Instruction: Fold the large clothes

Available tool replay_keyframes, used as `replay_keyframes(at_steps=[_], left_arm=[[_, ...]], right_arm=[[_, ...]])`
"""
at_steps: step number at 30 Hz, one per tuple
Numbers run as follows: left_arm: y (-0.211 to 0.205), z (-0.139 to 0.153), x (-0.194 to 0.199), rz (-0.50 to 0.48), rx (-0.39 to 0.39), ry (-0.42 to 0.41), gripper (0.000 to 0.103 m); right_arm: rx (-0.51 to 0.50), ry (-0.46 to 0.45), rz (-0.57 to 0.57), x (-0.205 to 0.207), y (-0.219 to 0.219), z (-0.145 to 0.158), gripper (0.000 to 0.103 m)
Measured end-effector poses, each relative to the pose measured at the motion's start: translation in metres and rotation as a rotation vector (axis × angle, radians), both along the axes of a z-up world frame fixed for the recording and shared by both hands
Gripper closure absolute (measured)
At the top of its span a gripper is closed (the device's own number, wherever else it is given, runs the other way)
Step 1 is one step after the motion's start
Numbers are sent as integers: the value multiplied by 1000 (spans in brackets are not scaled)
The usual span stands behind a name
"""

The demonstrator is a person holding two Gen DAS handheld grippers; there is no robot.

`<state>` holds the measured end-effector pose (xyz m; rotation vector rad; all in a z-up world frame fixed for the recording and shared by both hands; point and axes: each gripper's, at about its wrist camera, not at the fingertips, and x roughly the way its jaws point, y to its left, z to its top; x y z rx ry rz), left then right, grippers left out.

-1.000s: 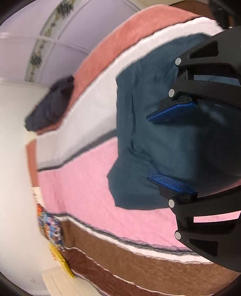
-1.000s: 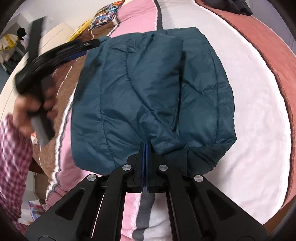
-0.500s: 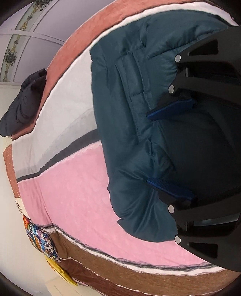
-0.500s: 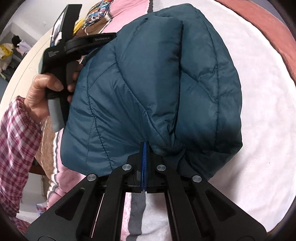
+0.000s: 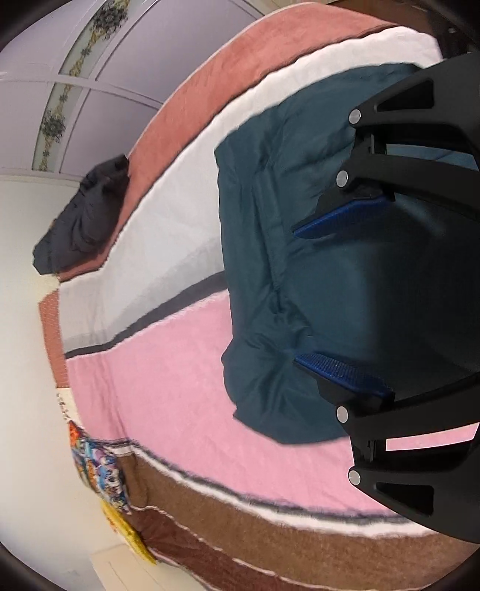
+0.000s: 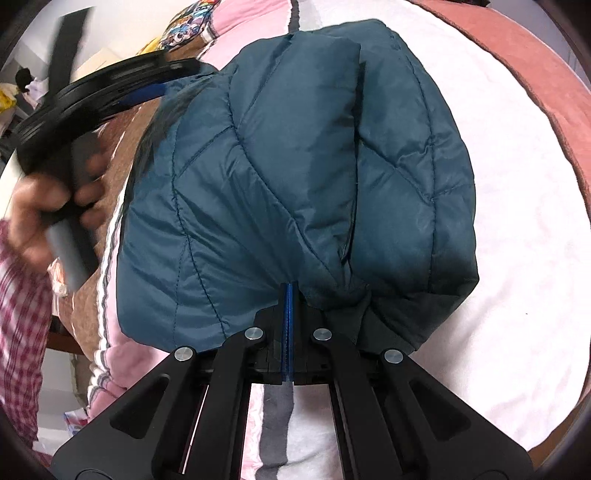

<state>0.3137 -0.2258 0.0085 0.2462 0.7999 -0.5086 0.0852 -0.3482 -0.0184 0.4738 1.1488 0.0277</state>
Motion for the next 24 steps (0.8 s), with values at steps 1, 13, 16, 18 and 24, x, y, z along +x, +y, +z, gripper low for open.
replay_keyframes(at_steps=[1, 13, 16, 18, 24], left_arm=[[3, 4, -7, -1, -1, -6, 39], [54, 25, -83, 54, -8, 15, 36], [65, 24, -97, 72, -12, 27, 36], [70, 23, -104, 76, -14, 41, 36], [80, 24, -128, 80, -16, 41, 36]], right_arm=[[-7, -1, -2, 0, 3, 1, 103], [-126, -20, -34, -10, 40, 11, 101], [-149, -24, -39, -11, 46, 15, 100], [-159, -26, -45, -14, 49, 18, 99], [-191, -32, -54, -24, 55, 27, 94]])
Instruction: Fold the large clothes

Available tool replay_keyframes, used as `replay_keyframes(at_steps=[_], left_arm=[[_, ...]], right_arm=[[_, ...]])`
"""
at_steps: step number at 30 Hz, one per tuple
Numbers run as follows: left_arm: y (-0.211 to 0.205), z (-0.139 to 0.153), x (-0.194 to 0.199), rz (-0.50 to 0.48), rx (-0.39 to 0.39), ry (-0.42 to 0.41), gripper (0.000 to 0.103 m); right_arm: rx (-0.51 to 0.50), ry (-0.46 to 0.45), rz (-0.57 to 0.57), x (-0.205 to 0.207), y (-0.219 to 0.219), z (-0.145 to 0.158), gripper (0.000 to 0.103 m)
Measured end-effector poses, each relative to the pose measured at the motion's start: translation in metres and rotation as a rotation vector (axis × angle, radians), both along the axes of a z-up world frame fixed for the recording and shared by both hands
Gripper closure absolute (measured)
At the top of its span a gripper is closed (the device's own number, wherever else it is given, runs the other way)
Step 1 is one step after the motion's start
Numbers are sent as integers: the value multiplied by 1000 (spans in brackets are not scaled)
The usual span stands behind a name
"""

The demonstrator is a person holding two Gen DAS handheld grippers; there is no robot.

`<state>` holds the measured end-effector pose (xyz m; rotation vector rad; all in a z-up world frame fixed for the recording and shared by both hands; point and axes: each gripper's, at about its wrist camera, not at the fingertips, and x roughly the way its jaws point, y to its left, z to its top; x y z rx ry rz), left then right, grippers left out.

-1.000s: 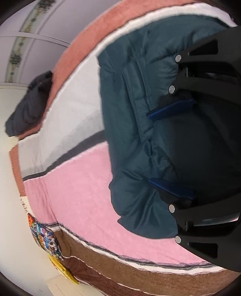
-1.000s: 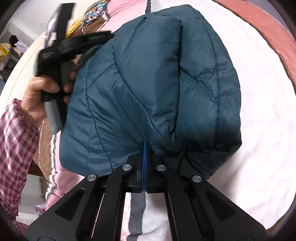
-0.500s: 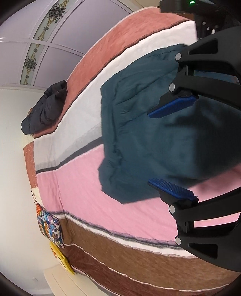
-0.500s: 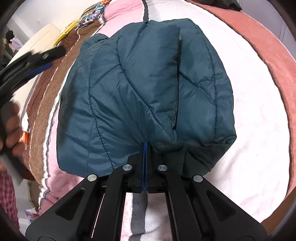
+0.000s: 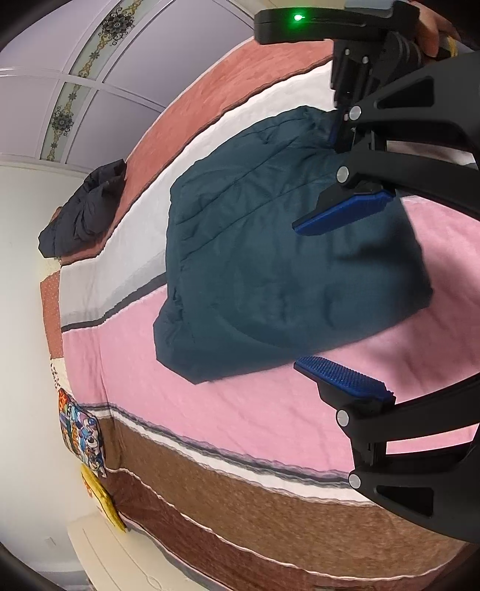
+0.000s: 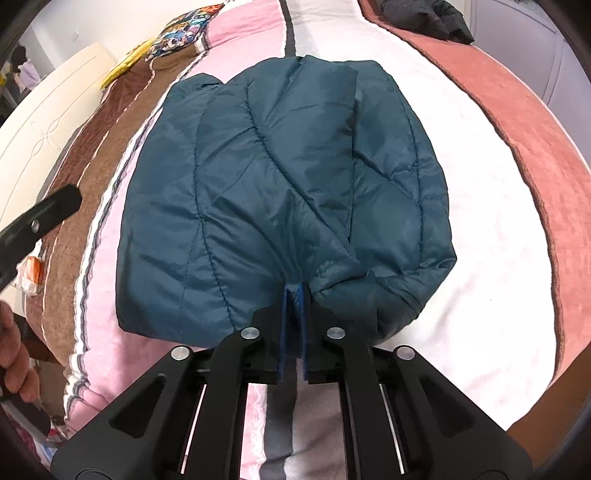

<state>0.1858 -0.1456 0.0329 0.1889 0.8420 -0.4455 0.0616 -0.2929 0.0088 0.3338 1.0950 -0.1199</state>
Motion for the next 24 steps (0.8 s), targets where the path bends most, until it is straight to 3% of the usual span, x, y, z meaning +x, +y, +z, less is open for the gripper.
replay_keyframes(at_steps=[8, 17, 24], left_arm=[[12, -3, -32, 0, -8, 16, 36], [30, -14, -69, 2, 9, 42, 37], [44, -27, -93, 17, 24, 75, 46]], right_arm=[[-27, -24, -4, -15, 11, 17, 81], [-81, -59, -46, -59, 45, 27, 80], [-134, -43, -80, -96, 71, 14, 80]])
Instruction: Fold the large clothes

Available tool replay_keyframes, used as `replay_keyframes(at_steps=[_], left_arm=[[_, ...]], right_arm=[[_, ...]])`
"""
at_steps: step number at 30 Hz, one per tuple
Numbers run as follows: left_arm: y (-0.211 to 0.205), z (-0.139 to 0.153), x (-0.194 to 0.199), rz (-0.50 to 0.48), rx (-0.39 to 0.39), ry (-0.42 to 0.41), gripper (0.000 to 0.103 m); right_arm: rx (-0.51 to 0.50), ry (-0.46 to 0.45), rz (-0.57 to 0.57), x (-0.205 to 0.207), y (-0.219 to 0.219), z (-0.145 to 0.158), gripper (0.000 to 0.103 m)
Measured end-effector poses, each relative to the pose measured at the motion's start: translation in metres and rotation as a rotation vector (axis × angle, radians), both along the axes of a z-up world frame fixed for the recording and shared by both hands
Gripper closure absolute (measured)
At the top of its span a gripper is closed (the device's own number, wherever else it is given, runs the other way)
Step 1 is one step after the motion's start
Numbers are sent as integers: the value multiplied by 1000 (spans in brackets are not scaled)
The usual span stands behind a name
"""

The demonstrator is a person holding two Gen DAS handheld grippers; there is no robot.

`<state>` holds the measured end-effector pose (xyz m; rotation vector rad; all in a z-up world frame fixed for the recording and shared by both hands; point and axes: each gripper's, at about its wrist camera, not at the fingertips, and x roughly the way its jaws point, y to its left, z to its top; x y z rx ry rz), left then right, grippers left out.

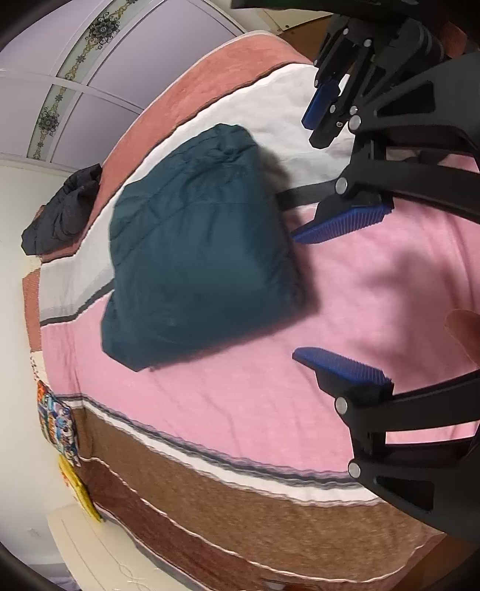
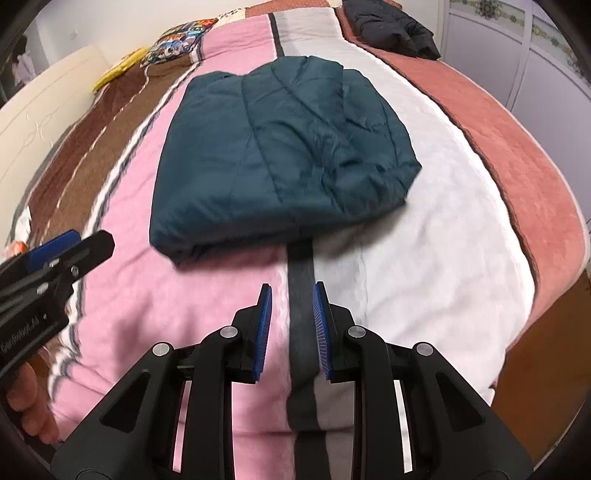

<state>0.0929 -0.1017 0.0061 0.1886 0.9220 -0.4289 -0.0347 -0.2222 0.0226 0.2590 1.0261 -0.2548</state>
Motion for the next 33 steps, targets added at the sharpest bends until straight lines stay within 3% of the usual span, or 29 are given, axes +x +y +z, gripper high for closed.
replay_keyframes(at_steps=[12, 33], left_arm=[[12, -12, -27, 11, 6, 33, 54], [17, -15, -38, 13, 8, 44, 55]], right_arm=[[-9, 18, -18, -26, 16, -7, 80], [-7, 64, -20, -28, 19, -14, 80]])
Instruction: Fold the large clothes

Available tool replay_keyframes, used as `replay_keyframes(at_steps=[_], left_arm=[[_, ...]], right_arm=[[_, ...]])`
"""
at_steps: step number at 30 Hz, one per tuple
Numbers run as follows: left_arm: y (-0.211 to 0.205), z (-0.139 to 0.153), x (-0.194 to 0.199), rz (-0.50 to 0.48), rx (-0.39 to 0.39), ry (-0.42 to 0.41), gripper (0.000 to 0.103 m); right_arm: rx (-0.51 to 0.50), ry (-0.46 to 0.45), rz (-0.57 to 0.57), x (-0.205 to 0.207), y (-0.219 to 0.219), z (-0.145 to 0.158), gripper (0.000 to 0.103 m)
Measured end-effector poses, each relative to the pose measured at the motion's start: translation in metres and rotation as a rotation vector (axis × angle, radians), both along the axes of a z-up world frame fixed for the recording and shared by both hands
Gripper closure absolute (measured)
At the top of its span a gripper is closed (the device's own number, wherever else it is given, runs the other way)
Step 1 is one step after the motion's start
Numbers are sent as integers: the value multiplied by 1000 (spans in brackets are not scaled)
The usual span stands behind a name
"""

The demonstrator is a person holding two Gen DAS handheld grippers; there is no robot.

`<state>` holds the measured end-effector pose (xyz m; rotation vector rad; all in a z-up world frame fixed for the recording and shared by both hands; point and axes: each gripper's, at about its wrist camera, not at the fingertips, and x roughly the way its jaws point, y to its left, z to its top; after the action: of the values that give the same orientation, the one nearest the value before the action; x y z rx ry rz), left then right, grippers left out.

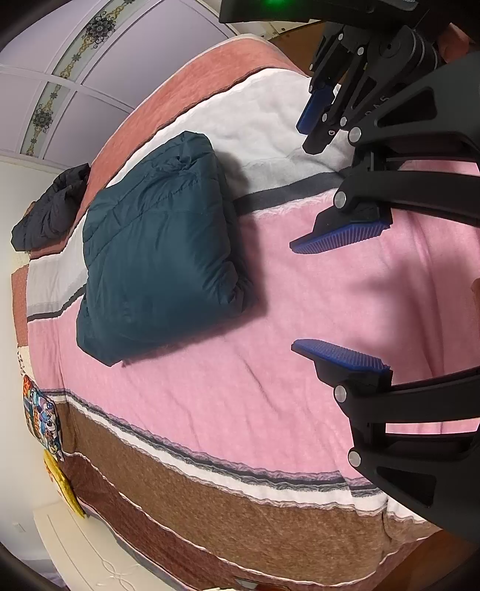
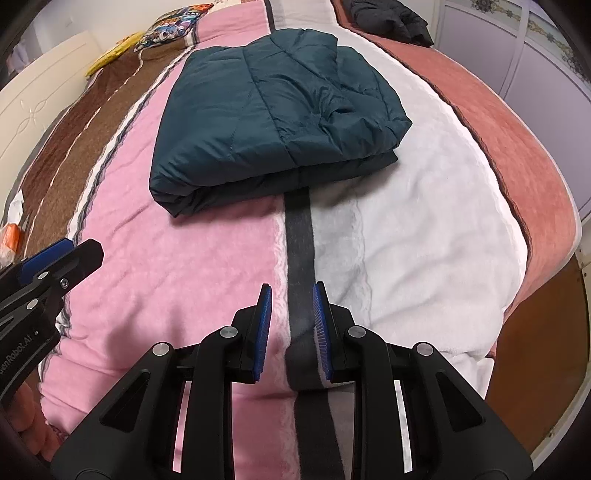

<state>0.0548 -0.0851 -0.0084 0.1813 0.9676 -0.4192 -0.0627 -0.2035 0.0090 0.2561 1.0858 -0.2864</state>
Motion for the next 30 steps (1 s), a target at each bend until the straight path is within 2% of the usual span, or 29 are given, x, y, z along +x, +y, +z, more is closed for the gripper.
replay_keyframes(at_steps=[30], left_arm=[[3, -5, 5, 10, 10, 28, 55]], right_arm=[[-1, 24, 14, 3, 1, -3, 80]])
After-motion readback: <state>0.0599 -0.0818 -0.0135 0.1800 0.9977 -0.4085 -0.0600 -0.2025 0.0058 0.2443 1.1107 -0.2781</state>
